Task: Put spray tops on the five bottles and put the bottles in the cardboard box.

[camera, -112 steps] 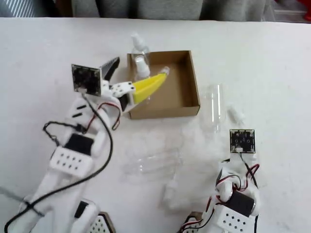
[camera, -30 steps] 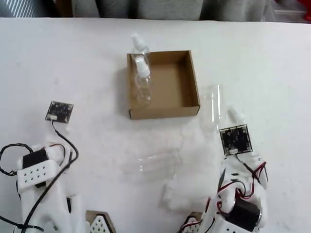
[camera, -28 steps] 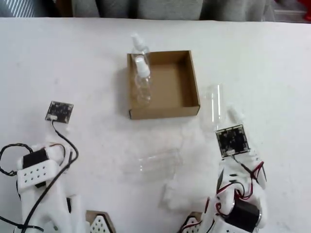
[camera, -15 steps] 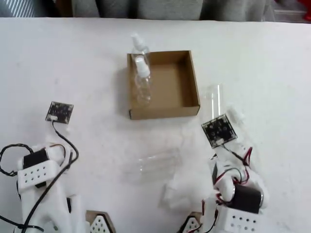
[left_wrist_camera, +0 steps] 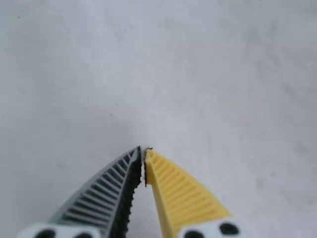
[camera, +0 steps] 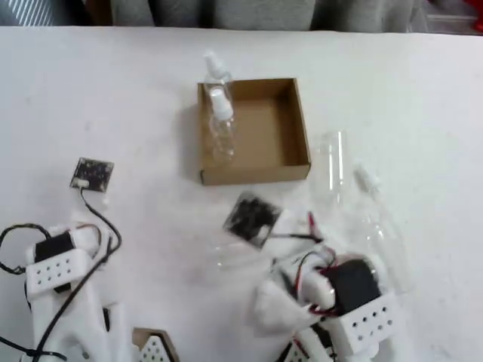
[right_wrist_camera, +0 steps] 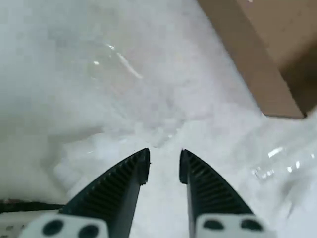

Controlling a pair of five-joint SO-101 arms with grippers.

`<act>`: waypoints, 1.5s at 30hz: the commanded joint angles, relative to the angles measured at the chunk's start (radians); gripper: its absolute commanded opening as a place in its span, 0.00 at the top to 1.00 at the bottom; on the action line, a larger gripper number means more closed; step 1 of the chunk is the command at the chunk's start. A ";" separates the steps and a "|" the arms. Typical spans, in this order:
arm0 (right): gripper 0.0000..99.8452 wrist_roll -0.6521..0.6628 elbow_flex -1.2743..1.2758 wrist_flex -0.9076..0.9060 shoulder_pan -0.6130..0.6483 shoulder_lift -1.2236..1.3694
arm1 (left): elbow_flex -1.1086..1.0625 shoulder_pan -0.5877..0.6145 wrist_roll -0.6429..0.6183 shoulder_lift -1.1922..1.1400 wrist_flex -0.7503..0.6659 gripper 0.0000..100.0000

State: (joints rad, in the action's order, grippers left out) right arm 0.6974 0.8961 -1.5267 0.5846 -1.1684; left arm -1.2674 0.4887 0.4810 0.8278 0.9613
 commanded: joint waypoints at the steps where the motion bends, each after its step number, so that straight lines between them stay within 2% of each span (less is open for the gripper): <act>1: 0.89 0.054 -0.044 -0.010 0.185 0.008 | 0.000 -0.002 0.009 0.002 -0.020 0.97; 5: 0.89 0.169 -0.025 -0.030 0.303 0.088 | 0.000 -0.010 0.011 0.002 -0.020 0.97; 10: 0.86 0.284 -0.031 0.025 0.305 0.292 | -0.002 -0.010 0.011 -0.002 -0.038 0.97; 16: 0.75 0.295 -0.061 0.136 0.305 0.409 | -0.002 -0.010 0.011 -0.002 -0.040 0.97; 22: 0.74 0.356 -0.089 0.154 0.300 0.501 | -0.002 -0.010 0.011 -0.002 -0.041 0.97; 38: 0.75 0.348 -0.095 0.469 0.213 0.894 | -0.011 -0.010 0.011 0.002 -0.041 0.97; 41: 0.81 0.348 -0.098 0.526 0.213 0.938 | -0.011 -0.010 0.011 0.002 -0.041 0.97; 43: 0.90 0.345 -0.120 0.533 0.213 0.954 | -0.011 -0.010 0.011 0.002 -0.041 0.97; 45: 0.99 0.285 -0.157 0.526 0.211 0.954 | -0.011 -0.010 0.011 0.002 -0.041 0.97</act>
State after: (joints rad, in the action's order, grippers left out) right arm 1.0380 0.8101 -1.0157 0.8025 -0.2156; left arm -1.2858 0.4872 0.4810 0.8263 0.9398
